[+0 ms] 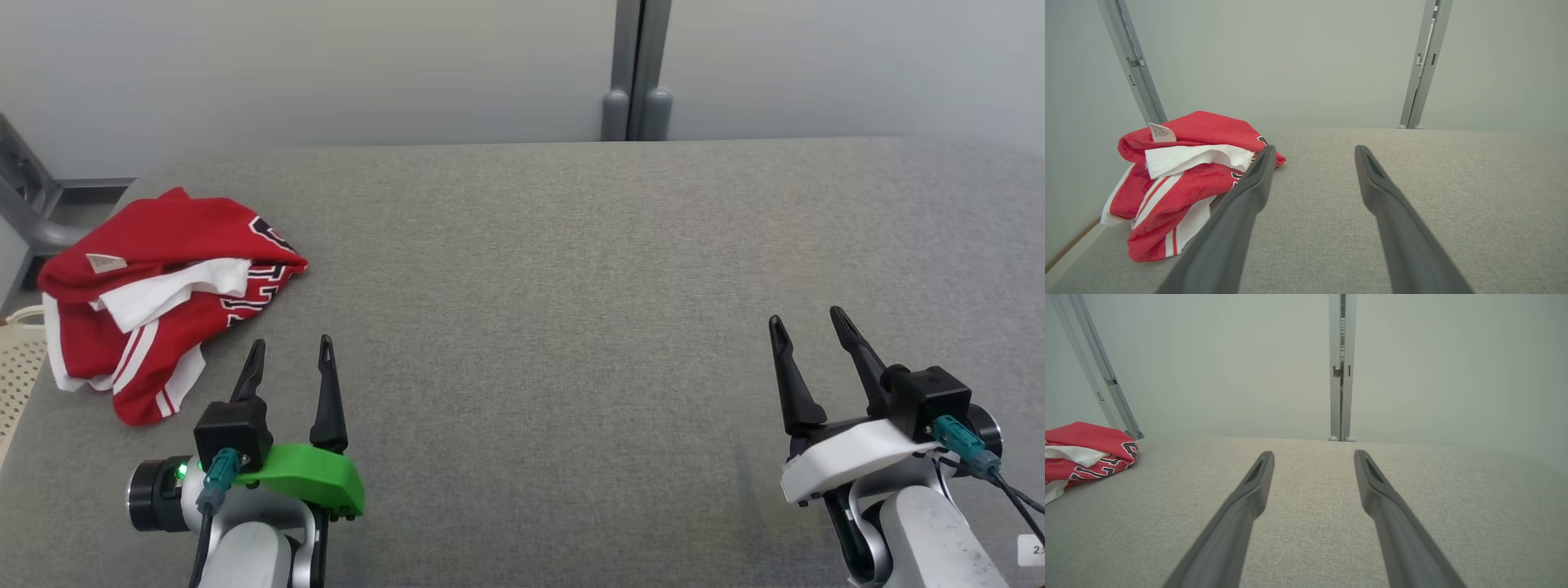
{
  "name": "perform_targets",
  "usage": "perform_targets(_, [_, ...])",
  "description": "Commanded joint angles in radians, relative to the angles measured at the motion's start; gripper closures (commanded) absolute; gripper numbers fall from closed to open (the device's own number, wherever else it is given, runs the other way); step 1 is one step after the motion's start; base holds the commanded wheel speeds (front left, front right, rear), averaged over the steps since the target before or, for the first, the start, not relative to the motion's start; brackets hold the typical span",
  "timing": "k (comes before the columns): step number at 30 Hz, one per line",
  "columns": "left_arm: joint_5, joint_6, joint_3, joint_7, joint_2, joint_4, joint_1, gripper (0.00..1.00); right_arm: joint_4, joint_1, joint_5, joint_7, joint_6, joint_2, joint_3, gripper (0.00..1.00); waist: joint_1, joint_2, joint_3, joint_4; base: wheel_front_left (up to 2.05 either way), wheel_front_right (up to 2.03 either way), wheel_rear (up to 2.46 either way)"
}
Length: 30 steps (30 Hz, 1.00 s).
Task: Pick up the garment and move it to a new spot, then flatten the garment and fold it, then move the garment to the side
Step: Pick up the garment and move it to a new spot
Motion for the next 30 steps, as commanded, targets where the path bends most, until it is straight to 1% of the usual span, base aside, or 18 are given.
perform_targets(1, [-0.007, 0.001, 0.0, -0.001, 0.005, 0.0, -0.014, 0.0, -0.005, 0.009, 0.005, -0.003, 0.0, -0.003, -0.002, 0.0, 0.0, 0.0, -0.001, 0.053, 0.0, 0.0, 0.0])
perform_targets(11, [-0.026, 0.01, 0.01, 0.0, 0.012, -0.004, -0.008, 0.0, -0.011, 0.01, 0.016, -0.003, 0.0, 0.013, 0.028, 0.0, 0.0, 0.0, -0.004, 0.249, 0.0, 0.0, 0.0])
perform_targets(17, [-0.038, 0.015, 0.016, 0.001, 0.021, -0.007, 0.008, 0.0, -0.006, 0.004, 0.025, -0.003, 0.0, 0.019, 0.047, 0.0, 0.0, 0.0, -0.004, 0.34, 0.0, 0.0, 0.0])
perform_targets(20, [-0.038, 0.017, 0.013, 0.003, 0.025, -0.009, 0.014, 0.0, -0.005, -0.003, 0.023, -0.003, 0.0, 0.023, 0.055, 0.0, 0.0, 0.0, -0.004, 0.365, 0.0, 0.0, 0.0])
perform_targets(23, [-0.04, 0.023, 0.014, 0.004, 0.029, -0.015, 0.018, 0.0, -0.003, -0.007, 0.022, -0.003, 0.0, 0.025, 0.06, 0.0, 0.0, 0.0, -0.003, 0.377, 0.0, 0.0, 0.0])
perform_targets(30, [-0.046, 0.028, 0.011, 0.004, 0.032, -0.025, 0.015, 0.0, -0.002, -0.016, 0.024, -0.003, 0.0, 0.026, 0.069, 0.0, 0.0, 0.0, 0.001, 0.374, 0.0, 0.0, 0.0])
